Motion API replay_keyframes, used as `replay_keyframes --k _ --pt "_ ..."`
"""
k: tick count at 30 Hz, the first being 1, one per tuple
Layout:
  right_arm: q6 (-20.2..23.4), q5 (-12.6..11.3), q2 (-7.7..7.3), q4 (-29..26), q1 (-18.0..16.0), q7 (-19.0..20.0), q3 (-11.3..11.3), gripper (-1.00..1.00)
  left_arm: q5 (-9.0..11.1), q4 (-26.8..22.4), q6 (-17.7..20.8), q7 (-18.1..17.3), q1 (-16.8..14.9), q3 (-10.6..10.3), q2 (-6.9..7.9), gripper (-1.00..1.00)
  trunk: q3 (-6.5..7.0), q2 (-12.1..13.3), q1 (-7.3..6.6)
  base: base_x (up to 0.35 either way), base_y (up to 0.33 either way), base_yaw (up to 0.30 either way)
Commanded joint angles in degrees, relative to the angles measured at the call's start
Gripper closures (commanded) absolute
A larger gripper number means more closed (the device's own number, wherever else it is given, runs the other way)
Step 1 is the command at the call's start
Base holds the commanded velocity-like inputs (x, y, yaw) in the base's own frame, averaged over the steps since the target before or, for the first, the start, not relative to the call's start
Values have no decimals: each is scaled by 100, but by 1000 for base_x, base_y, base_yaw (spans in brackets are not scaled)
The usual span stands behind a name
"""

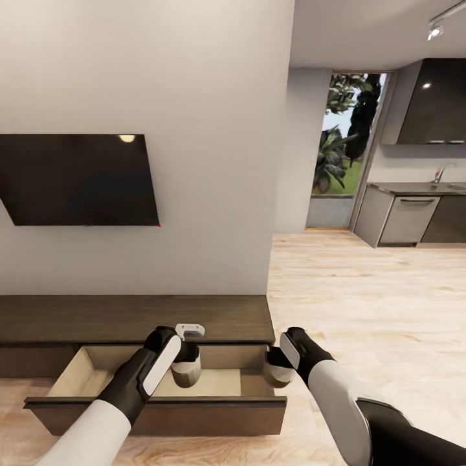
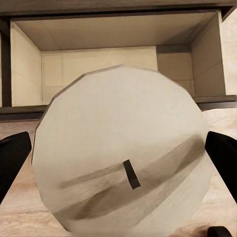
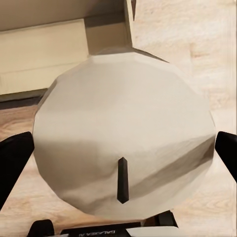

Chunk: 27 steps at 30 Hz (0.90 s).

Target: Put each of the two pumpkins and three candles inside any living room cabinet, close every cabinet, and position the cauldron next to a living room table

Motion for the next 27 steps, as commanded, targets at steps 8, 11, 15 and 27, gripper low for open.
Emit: replay_keyframes --k 8,11,15,27 --pt "15 -21 6 5 -10 -234 -24 100 49 -1 -72 59 -5 -9 -3 100 -9 -7 1 26 -20 0" --pt "11 -32 6 7 -11 -223 -23 100 48 4 -138 59 -8 -9 -3 100 -9 -7 1 131 -112 0" --pt "10 -38 6 17 -11 -176 -18 100 49 5 -227 50 -9 -9 -3 100 -9 -7 1 39 -33 0" --pt "18 -39 6 31 -12 586 14 100 47 368 -250 2 -17 -165 -158 100 -9 -7 1 4 -3 0"
